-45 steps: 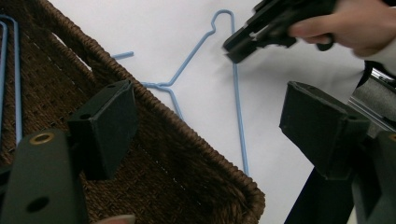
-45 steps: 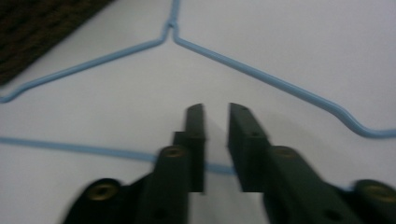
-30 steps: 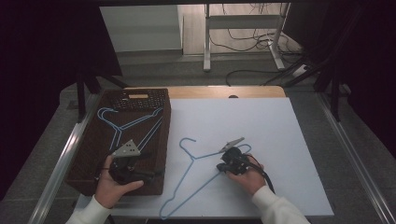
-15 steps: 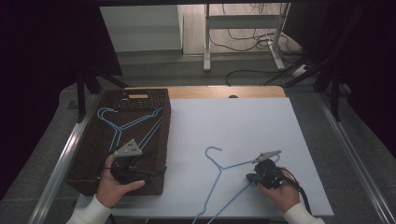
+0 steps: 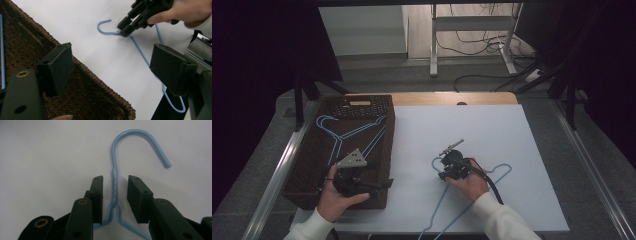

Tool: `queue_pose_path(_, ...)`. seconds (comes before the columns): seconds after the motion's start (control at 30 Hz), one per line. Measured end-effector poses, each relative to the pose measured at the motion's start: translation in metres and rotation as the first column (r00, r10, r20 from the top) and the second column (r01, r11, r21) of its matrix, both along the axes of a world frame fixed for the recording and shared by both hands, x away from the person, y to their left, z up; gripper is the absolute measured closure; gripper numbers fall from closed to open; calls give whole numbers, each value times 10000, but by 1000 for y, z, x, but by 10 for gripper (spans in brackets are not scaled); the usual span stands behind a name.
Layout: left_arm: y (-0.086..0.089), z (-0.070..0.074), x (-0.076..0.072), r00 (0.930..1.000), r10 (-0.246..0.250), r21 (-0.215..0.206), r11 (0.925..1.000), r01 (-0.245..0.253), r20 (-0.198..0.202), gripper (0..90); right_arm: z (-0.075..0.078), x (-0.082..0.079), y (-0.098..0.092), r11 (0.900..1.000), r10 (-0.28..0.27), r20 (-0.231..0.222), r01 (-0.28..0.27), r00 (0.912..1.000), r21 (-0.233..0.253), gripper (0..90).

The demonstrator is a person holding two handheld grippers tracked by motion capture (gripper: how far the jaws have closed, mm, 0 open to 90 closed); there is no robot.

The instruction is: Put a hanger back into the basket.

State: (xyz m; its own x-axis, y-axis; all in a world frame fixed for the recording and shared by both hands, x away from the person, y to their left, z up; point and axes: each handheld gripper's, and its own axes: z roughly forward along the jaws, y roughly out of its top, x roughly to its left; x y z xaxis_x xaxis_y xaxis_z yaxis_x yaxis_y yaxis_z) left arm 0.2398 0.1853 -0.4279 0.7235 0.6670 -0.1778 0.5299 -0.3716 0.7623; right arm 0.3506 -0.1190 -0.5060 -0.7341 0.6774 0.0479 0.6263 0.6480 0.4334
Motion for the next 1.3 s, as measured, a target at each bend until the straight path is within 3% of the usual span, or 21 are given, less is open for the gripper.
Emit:
queue_pose_path(0.1,-1,0,-1,10000,-13,23,10000,13,19,192,1,0,8,9978,3,250,14,9997,-667,710)
queue_pose_path(0.23,-3,2,-3,9999,-56,32,10000,56,104,192,2,-3,16,9941,-11,204,33,9998,-1085,857)
queue_pose_path(0.37,-7,4,-5,9998,-132,81,9999,131,175,194,2,-2,14,9961,-350,77,355,9994,-807,860)
queue_pose_path(0.47,-16,6,-7,9993,-312,189,9993,308,225,195,4,-4,7,9976,-547,403,563,9977,-401,860)
queue_pose_path(0.6,-36,9,-6,9979,-648,303,9975,646,67,209,18,-8,-6,9954,-915,797,887,9926,374,860)
queue_pose_path(0.8,-78,6,0,9904,-1190,522,9911,1228,-706,243,35,-17,-24,9891,-1148,1222,1020,9859,1063,860)
queue_pose_path(0.93,-108,-4,4,9808,-1523,958,9817,1644,-1217,259,38,-20,-29,9868,-1204,1371,1035,9832,1243,860)
queue_pose_path(1.07,-133,-20,10,9707,-1624,1090,9770,1833,-1772,281,43,-23,-33,9850,-1255,1520,1049,9804,1367,860)
queue_pose_path(1.23,-149,-42,18,9570,-1686,1240,9716,2017,-2359,312,46,-25,-37,9817,-1386,1671,1132,9762,1530,860)
queue_pose_path(1.3,-153,-51,21,9544,-1567,1243,9733,1929,-2542,333,47,-26,-38,9810,-1391,1694,1124,9757,1579,860)
